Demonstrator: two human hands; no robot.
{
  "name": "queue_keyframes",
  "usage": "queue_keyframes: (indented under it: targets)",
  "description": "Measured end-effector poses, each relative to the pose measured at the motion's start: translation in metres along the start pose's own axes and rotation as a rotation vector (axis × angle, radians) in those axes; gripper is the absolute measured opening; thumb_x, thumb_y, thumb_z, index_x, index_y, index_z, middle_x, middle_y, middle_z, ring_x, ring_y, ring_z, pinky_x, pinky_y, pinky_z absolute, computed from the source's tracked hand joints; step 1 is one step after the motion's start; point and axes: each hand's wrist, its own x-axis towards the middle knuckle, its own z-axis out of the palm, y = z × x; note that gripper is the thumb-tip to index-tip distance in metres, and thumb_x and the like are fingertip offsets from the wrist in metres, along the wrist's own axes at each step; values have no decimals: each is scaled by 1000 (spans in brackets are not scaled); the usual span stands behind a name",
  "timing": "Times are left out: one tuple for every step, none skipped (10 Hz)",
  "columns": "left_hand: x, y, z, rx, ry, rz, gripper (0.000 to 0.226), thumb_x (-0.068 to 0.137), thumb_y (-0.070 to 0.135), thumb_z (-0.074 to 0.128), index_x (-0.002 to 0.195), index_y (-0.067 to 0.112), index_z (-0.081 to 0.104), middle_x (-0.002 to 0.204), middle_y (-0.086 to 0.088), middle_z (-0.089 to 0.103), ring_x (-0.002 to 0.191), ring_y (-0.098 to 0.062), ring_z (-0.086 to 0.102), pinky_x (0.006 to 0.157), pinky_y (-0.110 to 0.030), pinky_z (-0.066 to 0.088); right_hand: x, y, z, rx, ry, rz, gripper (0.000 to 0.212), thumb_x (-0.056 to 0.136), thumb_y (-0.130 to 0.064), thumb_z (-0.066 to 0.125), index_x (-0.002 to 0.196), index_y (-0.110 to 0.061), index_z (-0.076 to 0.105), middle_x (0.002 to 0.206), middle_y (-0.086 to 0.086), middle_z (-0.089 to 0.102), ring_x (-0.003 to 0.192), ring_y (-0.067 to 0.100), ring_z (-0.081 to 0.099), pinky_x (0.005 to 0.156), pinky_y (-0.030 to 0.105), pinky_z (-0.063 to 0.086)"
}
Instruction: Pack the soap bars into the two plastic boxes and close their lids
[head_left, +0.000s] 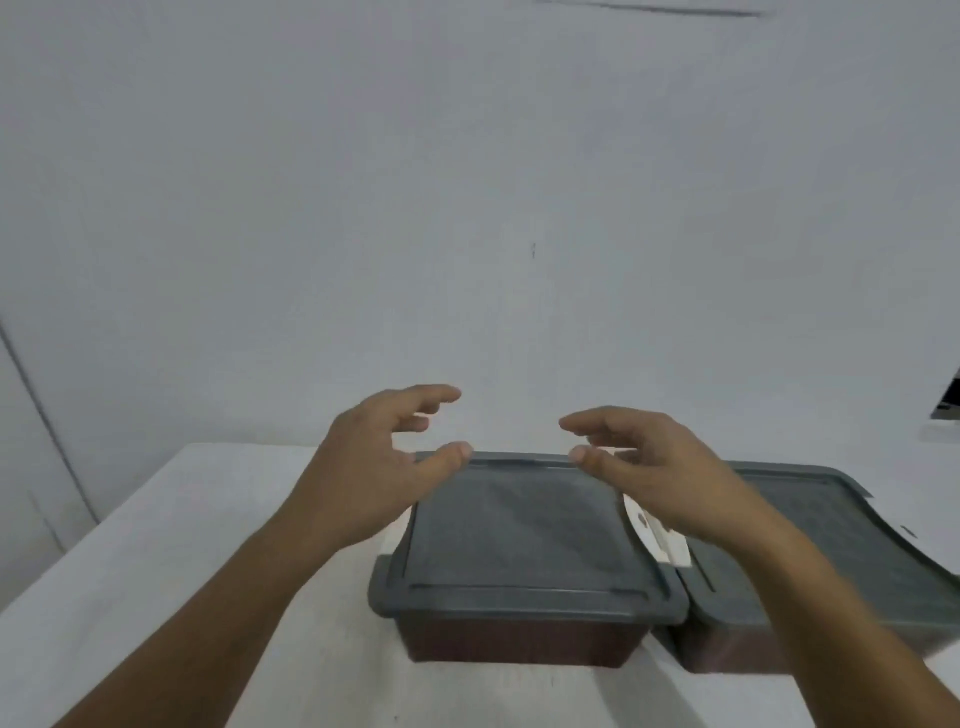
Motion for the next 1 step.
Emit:
queue_keyframes:
  targets:
    - [-8, 58, -42, -257, 25, 209, 37, 73, 43, 76, 108, 45, 66, 107, 22, 68, 103, 1, 64, 80, -26, 57, -13, -61, -33, 162, 35, -232, 28, 84, -40, 62, 111, -38, 67, 111, -24, 67, 110, -5, 59, 91, 20, 51]
